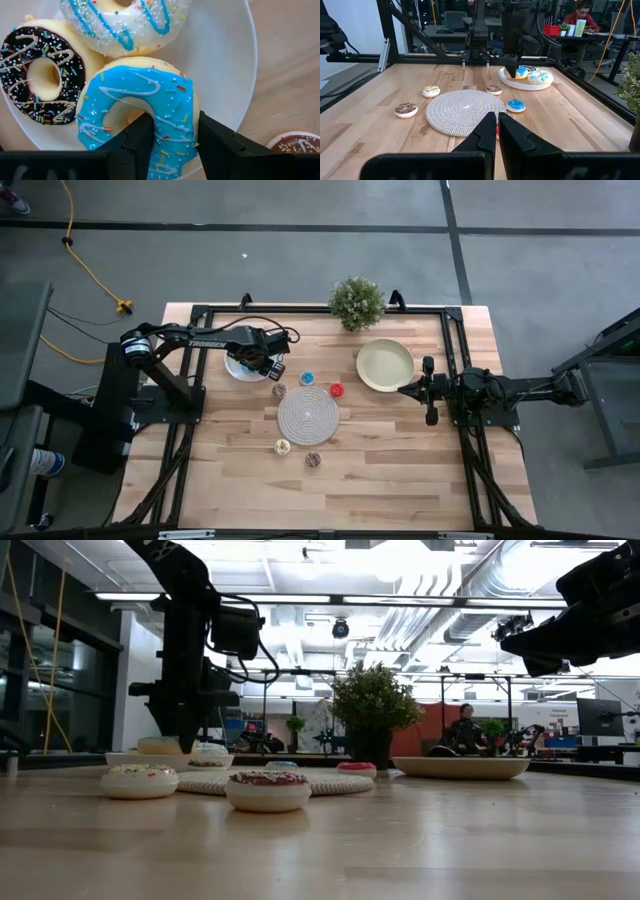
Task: Pick & Place donuts
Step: Put the large blue donut on the white plate
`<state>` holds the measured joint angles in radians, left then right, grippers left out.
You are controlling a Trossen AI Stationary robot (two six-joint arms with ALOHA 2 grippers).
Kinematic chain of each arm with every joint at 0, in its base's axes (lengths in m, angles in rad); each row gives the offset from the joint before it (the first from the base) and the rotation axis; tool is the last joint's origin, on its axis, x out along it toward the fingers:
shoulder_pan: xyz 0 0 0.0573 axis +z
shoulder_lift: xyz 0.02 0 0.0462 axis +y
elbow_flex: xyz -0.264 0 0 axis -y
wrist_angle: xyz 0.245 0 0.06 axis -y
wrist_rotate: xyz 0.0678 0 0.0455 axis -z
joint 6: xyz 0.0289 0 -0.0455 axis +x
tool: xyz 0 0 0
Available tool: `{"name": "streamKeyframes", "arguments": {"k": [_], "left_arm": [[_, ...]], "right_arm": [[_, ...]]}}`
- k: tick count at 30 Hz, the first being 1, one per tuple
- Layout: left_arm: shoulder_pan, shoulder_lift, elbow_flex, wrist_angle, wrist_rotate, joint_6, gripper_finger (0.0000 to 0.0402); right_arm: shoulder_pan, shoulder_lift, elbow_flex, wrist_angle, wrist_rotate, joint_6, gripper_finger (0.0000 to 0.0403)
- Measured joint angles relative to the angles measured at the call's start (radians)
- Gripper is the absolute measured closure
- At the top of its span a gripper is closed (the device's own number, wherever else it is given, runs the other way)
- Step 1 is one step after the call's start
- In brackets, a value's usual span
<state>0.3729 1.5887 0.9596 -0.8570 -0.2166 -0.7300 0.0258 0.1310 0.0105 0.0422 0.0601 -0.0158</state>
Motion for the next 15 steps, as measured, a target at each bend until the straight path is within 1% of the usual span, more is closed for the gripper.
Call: {"name": "streamKeyframes", "arguments": {"k": [15], "left_arm": [[-0.008,0.0,0.0,0.018,0.008,-0.008,0.0269]], "right_arm": [[0.0,0.0,0.0,0.0,0.0,0.0,0.0391]]}}
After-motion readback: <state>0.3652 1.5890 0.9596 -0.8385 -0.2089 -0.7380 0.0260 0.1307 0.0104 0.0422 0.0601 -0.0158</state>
